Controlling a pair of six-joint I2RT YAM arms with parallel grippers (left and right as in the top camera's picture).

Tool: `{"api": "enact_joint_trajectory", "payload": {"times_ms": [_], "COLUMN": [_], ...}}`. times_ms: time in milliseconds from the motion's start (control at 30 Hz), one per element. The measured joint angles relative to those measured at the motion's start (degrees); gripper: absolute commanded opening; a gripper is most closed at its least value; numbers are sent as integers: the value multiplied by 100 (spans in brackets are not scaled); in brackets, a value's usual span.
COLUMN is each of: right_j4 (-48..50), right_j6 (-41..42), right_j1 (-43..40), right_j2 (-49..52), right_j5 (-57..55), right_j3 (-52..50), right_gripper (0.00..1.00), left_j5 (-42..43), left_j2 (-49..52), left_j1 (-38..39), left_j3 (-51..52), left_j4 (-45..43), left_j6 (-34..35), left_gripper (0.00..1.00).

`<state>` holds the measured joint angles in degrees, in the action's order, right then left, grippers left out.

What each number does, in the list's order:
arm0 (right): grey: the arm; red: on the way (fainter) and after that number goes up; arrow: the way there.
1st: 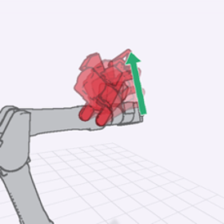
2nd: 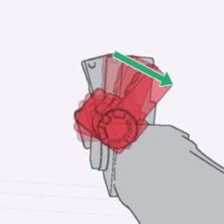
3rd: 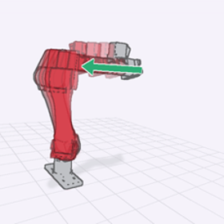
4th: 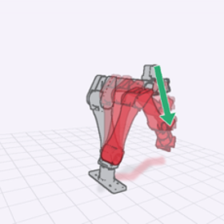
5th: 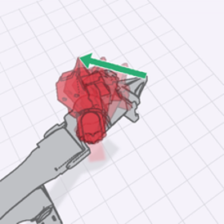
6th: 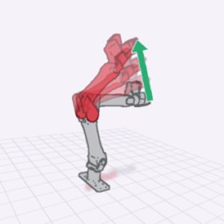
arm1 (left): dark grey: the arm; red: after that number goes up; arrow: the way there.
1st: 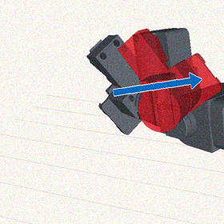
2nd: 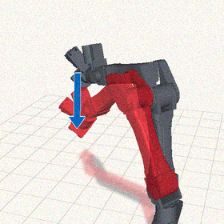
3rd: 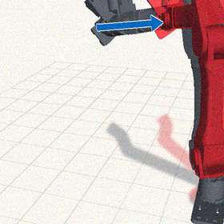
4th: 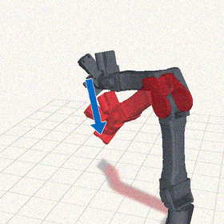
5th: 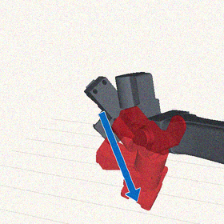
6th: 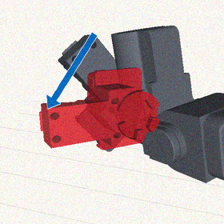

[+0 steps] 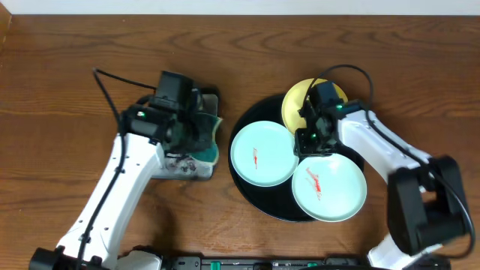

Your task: Clean dirty plates on tray and stack at the side

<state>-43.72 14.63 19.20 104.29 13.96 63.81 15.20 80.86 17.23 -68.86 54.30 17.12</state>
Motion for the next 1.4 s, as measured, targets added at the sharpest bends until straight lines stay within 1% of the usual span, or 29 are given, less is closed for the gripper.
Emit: {"api": "enact_joint_trajectory", "payload": {"times_ms": [133,200,333,467,600,733,933,1033,1100,1200,1400], "right_j4": [264,365,391,367,321,271,240,225,221,197,151], "right_j6": [4,26,136,393,535,595,605,621,621,623,634], "right_j1": [-7,11,81,87,87,87,87,87,87,87,87], "right_j2": [280,328,343,343,343,343,343,343,343,343,343], "right_j5": [98,162,184,118,105,101,98,101,101,101,103], "right_j3": [9,11,13,22,33,44,55,55,55,59,63], "right_gripper": [15,1,1,1,1,1,1,1,1,1,1], "left_j5": [39,74,101,101,101,114,155,271,245,-2,-1161], "left_j2": [33,46,55,297,1003,1790,2623,2841,2892,2979,2992], "left_j1": [393,557,761,999,1381,1720,1770,1770,1768,1784,1746], "left_j3": [0,0,0,2,2,4,7,2,-42,-221,-470], "left_j4": [-205,-352,-627,-1088,-1582,-1886,-2312,-2474,-2393,-2017,-881], "left_j6": [111,184,372,728,1119,1445,2044,2168,2168,2164,2162], "left_gripper": [7,7,7,7,7,7,7,8,7,7,7]}}
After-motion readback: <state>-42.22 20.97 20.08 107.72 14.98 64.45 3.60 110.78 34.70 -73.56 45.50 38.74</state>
